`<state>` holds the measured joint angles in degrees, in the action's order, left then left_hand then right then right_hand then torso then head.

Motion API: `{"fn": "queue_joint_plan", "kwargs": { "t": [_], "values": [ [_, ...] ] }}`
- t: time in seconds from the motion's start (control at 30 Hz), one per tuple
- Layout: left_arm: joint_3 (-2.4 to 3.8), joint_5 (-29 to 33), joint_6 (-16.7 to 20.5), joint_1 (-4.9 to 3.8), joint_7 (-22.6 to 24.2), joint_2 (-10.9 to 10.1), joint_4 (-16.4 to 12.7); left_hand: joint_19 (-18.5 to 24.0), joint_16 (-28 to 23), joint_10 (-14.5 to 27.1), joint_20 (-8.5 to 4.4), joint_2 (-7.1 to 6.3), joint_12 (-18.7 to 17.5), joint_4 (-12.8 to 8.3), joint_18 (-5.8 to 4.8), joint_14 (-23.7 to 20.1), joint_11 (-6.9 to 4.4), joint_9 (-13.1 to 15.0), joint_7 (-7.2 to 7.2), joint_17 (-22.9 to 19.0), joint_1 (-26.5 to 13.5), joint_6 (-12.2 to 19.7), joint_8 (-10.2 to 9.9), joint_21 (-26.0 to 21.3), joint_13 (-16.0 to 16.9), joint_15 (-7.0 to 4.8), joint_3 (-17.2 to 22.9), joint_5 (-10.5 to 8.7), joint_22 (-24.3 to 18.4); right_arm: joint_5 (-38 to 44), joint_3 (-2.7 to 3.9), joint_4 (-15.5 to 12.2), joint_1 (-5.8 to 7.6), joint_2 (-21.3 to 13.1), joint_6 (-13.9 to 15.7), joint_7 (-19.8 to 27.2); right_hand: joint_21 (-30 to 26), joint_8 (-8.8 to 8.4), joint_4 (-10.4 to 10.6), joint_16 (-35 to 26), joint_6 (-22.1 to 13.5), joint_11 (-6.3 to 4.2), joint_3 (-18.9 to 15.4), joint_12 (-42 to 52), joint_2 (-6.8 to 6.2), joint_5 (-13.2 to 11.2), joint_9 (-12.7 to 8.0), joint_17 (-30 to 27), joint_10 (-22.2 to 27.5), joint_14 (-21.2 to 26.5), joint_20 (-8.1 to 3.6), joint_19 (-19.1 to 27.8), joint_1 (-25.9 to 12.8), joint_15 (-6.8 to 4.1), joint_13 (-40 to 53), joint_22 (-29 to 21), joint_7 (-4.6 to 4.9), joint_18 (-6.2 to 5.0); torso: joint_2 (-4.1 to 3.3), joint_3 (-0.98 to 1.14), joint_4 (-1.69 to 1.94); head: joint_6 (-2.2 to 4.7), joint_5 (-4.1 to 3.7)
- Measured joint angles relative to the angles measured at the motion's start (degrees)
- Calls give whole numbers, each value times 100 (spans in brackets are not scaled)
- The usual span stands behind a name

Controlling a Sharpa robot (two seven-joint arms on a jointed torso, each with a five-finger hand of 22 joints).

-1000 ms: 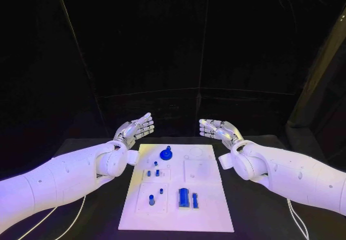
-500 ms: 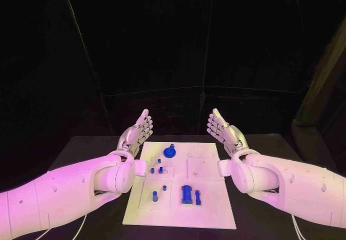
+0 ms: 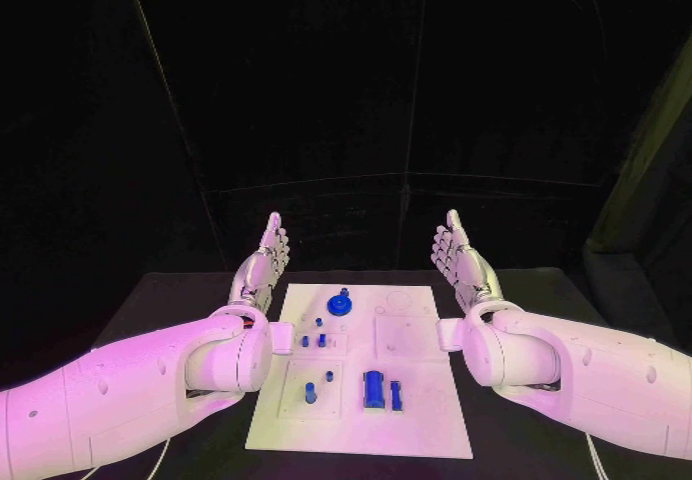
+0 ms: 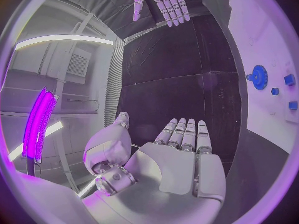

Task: Assemble the parts on the task board

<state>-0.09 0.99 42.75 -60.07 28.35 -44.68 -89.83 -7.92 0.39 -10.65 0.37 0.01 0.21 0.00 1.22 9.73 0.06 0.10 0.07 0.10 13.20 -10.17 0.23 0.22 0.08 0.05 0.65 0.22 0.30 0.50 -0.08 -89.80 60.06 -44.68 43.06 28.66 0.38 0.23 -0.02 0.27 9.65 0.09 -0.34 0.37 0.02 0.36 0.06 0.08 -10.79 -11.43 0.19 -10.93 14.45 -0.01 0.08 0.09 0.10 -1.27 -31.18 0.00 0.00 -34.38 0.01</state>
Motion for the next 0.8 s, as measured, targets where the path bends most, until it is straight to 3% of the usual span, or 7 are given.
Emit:
{"fn": "queue_joint_plan", "kwargs": {
  "t": [0.27, 0.37, 0.43, 0.53, 0.63, 0.7, 0.8],
  "values": [
    [0, -15, 73, 0, 13, 0, -1, 197, 0, 302, -29, 0, 0, -1, 0, -276, -5, -5, -7, -2, -375, 274, 0, 0, 1, -3, -31, 0, -19, -41, 0, -1, 0, 0, 49, 20, 0, 0, 0, 0, -253, -7, 0, 0, -1, 0, 1, 0, 297, 320, -17, 306, -407, -5, 1, 0, -10, 89, 0, 0, 1, 0, 0],
    [0, -17, 86, 0, 15, 0, -1, 341, 0, 384, -29, 2, 0, -1, -88, -342, -8, -5, -8, -5, -469, 354, 0, 0, 1, -4, -31, 0, -19, -47, 0, -1, 0, 0, 56, 24, 0, 0, 0, 0, -322, -2, 0, 0, -9, 0, 1, 1, 388, 400, -25, 384, -513, -10, 1, 0, -16, 88, 0, 0, 1, 0, 0],
    [0, -19, 93, 0, 15, 0, -1, 461, 0, 421, -32, -7, 0, -1, -89, -380, -2, -5, -8, -5, -528, 414, 0, 0, 2, -4, -31, 0, -19, -50, 0, -2, 0, 0, 61, 27, 0, 0, 0, 0, -759, -9, 0, 0, -6, 0, 1, 1, 777, 650, -20, 623, -826, 1, 2, 0, -9, 89, 0, 0, 1, 0, 0],
    [0, -21, 100, 1, 17, -1, -1, 597, 0, 488, -37, -5, 0, -1, -89, -527, -1, -5, -9, -5, -603, 479, 0, 0, 2, -4, -31, 0, -19, -55, 1, -2, 0, 0, 67, 30, 0, 0, 0, 1, -936, -10, 0, 0, -5, 0, 1, 1, 1050, 1107, -21, 1062, -1367, -1, 2, 1, -11, 88, 0, 0, 1, 0, 0],
    [0, -23, 107, 1, 18, -1, -3, 758, 0, 968, -37, 1, 0, -1, -89, -897, -2, -5, -6, -5, -875, 931, 1, 0, 1, -4, -31, 0, -21, -59, 1, -2, 0, 0, 70, 31, 0, 0, 0, 1, -937, -9, 0, 0, 0, 0, 2, 1, 1050, 1122, -21, 1062, -1414, 0, 2, 1, -11, 88, 0, 0, 1, 0, 0],
    [0, -23, 109, 1, 18, -1, -2, 767, 0, 1036, -43, -2, 0, -1, -89, -952, -5, -5, -9, -5, -1258, 987, 1, 0, 0, -4, -31, 0, -23, -60, 1, -2, 0, 0, 71, 32, 0, 0, 0, 1, -937, -9, 0, 0, 0, 0, 2, 1, 1050, 1122, -21, 1062, -1414, 0, 0, 1, -11, 87, 0, 0, 1, 0, 0],
    [1, -23, 112, 1, 19, -1, -2, 768, 0, 1035, -43, 0, 0, -1, -89, -952, -6, -4, -9, -4, -1277, 987, 1, 0, -1, -4, -31, 0, -25, -62, 1, -2, 0, 0, 73, 33, 0, 0, 0, 1, -936, -9, 0, 0, 0, 0, 2, 1, 1049, 1122, -21, 1062, -1414, 0, -1, 1, -11, 88, 0, 0, 1, 0, 0]
  ]
}}
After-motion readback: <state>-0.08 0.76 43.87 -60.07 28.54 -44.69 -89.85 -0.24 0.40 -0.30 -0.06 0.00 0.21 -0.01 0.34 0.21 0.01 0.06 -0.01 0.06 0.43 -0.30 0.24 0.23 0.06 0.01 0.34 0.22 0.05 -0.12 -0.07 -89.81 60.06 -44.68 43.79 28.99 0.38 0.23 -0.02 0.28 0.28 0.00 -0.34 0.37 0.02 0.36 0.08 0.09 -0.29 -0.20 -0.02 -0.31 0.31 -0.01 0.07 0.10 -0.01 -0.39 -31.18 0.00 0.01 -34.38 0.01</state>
